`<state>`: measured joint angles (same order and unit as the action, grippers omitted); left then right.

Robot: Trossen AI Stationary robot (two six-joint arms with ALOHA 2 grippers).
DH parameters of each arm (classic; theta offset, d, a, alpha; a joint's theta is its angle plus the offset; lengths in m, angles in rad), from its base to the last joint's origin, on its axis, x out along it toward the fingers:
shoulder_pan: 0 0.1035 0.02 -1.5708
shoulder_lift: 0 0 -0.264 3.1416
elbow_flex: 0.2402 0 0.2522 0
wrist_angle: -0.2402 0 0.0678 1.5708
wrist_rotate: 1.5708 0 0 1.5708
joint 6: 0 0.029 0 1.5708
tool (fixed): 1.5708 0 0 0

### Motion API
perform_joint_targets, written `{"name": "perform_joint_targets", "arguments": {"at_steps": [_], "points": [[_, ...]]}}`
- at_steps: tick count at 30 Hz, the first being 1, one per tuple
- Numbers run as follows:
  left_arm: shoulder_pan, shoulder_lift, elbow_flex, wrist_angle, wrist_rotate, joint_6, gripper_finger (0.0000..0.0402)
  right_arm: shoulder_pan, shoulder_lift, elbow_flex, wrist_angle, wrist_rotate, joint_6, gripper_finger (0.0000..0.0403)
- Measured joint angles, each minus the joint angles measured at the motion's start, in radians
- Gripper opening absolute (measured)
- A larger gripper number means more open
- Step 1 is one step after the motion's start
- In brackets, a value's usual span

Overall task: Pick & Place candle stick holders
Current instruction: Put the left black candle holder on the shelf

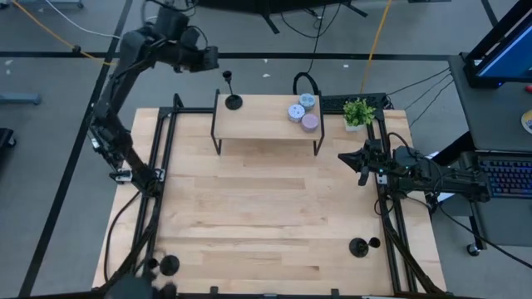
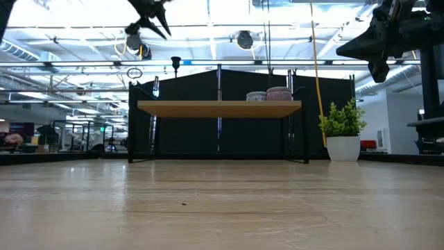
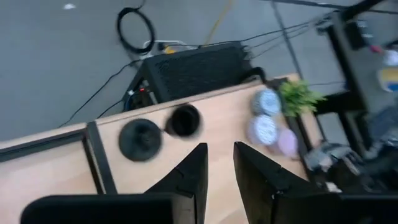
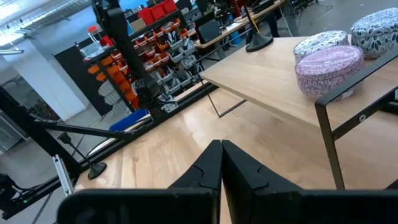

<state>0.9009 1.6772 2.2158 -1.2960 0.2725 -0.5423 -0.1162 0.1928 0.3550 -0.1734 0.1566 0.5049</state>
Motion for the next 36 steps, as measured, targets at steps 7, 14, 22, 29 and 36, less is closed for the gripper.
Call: {"name": "perform_joint_targets", "arguments": {"at_steps": [7,14,22,29,36], "points": [[-0.152,-0.135,0.000,-0.107,0.008,-0.003,0.0081,0.000,0.000,0.000,0.000,0.000,0.000,0.0002],[-0.401,-0.234,-0.016,-0.270,-0.197,-0.183,0.0081,0.000,0.000,0.000,0.000,0.000,0.000,0.0002],[-0.635,-0.289,-0.065,-0.272,-0.305,-0.372,0.0081,0.000,0.000,0.000,0.000,-0.001,0.005,0.0002],[-0.799,-0.289,-0.207,-0.274,-0.341,-0.530,0.0081,0.000,0.000,0.000,-0.002,-0.002,0.007,0.0002],[-0.940,-0.288,-0.418,-0.274,-0.288,-0.732,0.0081,0.000,0.000,0.000,-0.003,-0.003,0.006,0.0002]]}}
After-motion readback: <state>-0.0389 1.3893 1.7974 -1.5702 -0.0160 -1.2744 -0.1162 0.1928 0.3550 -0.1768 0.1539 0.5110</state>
